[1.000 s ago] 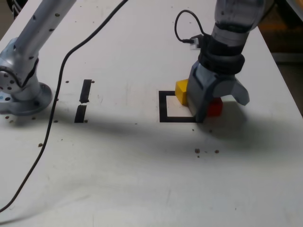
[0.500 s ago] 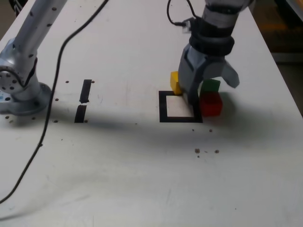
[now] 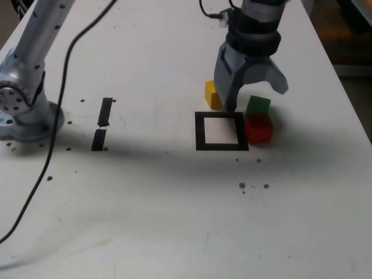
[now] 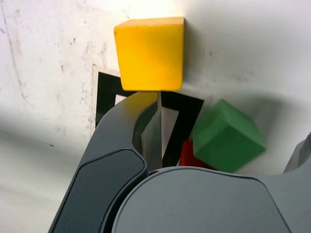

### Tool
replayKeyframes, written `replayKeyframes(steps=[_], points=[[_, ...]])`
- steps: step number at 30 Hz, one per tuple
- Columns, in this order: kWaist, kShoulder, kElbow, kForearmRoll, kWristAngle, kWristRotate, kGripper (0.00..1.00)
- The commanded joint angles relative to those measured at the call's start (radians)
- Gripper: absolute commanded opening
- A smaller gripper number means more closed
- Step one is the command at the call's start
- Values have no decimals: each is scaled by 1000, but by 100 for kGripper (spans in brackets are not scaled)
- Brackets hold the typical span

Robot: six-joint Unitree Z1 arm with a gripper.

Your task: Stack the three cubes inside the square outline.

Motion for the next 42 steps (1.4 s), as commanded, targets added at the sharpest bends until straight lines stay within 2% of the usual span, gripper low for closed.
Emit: replayKeyframes(steps=[1,12,25,42], points=[[-13,-18,-1,2,2,-1,99],[-114,-80,5,-1,-1,-63,99],[-170,-9,-7,-72,-52,-77,99],[-176,26,28,-122,-67,-68,99]])
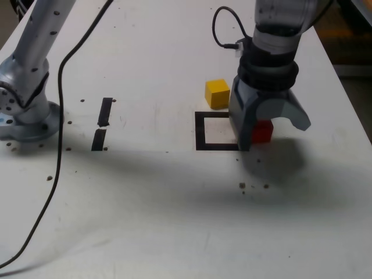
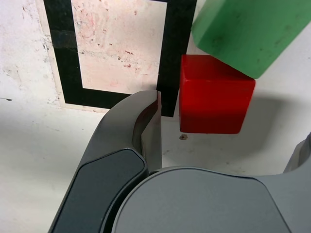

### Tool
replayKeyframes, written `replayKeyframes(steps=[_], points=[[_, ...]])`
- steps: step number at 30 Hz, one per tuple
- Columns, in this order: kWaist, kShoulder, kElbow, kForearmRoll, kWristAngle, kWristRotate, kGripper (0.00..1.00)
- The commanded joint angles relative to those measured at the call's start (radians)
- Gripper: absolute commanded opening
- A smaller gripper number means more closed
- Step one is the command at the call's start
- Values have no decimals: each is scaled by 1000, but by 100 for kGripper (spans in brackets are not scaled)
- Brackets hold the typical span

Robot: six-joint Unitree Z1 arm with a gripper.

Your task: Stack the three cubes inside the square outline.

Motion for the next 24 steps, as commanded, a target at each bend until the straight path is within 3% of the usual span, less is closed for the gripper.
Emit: replayKeyframes(steps=[1,17,24], points=[[-1,7,3,-4,-3,2,99],[7,44,9,-38,-27,45,95],[10,44,31,-38,-36,48,83]])
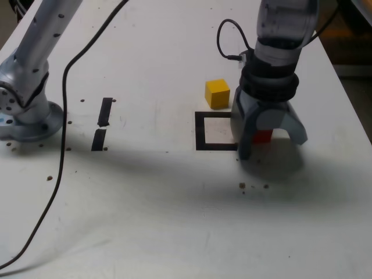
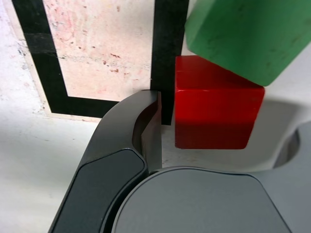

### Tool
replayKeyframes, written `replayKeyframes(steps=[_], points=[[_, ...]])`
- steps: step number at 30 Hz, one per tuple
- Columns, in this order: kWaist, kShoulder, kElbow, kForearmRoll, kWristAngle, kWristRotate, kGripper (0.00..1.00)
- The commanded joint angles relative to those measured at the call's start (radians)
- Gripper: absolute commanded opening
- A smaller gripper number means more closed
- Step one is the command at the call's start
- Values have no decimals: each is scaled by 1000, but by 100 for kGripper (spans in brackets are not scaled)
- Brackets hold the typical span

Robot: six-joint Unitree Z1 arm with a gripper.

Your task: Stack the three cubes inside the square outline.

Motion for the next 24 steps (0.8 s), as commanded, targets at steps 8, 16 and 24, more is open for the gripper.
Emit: replayKeyframes(steps=[8,16,24], points=[[4,-1,17,-19,19,-1,45],[4,-2,14,-82,46,10,26],[-14,-36,29,-65,63,-23,24]])
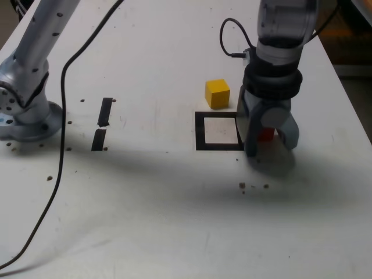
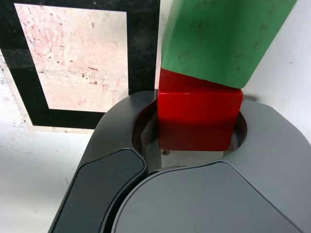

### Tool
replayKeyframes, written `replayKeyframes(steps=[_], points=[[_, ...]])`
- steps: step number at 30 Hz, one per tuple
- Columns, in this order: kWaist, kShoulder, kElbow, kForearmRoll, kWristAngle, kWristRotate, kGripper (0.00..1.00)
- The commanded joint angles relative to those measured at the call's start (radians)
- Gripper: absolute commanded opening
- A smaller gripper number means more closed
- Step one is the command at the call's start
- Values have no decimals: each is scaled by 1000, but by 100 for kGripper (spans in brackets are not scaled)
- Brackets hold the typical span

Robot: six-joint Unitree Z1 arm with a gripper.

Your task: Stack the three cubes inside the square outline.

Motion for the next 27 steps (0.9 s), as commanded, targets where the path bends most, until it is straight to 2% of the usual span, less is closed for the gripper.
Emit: replayKeyframes(steps=[1,13,19,27], points=[[-14,-26,12,17,9,-25,24],[-102,-197,77,145,78,-203,24],[-114,-231,138,134,69,-226,24],[-110,-225,207,46,36,-210,24]])
